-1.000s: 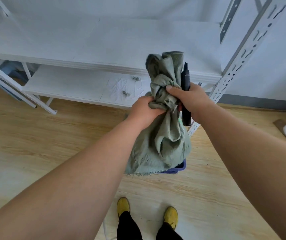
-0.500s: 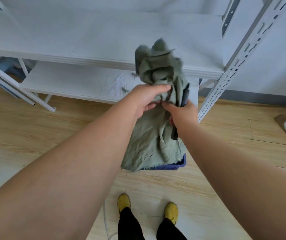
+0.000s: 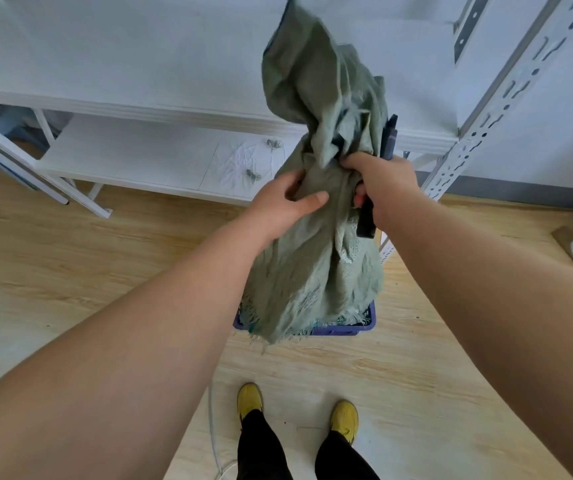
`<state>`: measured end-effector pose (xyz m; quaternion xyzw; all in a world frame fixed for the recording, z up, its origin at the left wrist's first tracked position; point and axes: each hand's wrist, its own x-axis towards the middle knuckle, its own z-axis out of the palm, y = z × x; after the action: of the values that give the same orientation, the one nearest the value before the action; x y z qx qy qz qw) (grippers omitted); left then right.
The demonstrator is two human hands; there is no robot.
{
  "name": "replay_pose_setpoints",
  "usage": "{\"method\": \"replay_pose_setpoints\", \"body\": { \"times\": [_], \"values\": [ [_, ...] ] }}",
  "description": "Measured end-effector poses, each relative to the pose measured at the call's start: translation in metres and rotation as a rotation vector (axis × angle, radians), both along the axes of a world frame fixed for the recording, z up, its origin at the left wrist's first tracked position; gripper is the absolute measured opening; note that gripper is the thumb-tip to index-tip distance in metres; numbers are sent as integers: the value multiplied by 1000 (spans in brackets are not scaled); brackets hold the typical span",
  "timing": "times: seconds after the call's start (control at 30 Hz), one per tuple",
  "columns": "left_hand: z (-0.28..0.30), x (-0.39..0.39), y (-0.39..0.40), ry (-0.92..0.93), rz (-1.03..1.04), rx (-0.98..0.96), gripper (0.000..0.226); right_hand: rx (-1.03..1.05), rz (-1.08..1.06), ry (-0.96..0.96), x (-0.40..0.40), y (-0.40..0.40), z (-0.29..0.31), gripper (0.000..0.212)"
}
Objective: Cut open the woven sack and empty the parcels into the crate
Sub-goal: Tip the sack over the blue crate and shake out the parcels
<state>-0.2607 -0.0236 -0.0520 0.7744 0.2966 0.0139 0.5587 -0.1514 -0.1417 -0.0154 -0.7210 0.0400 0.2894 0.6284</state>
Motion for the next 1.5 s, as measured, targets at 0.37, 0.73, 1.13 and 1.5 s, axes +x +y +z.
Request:
{"method": "replay_pose_setpoints", "body": {
  "times": [0.37,0.73,1.13,1.5],
  "values": [
    [-15,-12,-21,-68,143,46,56,35,193,174,-9,21,25,22],
    [11,9,6,-125,575,-200,17,159,194,-210,-24,10,17,50],
    [34,39,10,-258,429,-324,15,-9,92,-271,-19,8,-10,17],
    [40,36,9,-354,409,-271,13,70,69,-319,-16,14,-4,21]
  ]
}}
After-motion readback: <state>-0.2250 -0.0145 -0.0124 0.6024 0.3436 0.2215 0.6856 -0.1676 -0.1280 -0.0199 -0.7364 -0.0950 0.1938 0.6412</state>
